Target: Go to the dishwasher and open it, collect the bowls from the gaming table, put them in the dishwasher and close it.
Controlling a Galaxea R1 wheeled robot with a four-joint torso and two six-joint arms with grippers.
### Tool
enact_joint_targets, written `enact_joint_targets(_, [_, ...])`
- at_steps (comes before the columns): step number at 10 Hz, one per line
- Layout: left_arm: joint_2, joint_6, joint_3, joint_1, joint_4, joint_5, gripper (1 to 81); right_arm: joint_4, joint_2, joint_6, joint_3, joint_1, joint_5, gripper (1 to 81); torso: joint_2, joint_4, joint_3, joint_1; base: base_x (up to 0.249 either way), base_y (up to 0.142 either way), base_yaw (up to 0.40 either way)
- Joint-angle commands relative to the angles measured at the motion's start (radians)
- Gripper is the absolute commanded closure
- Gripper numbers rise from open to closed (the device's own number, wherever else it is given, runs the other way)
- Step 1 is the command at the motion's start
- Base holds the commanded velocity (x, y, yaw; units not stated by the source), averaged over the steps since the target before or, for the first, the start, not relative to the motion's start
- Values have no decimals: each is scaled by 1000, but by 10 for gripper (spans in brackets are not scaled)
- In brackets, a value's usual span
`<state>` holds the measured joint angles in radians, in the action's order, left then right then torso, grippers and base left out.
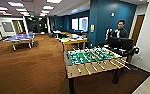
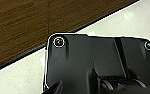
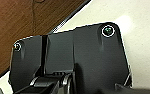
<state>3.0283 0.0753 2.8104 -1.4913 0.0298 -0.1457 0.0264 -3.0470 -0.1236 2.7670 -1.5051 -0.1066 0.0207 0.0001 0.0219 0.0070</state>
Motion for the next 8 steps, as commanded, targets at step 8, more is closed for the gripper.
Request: enact_joint_targets(8, [-3, 11, 6, 53, -2, 49, 10, 4, 0, -1, 3, 48, 44, 10, 0, 0, 0, 0, 0, 0, 371])
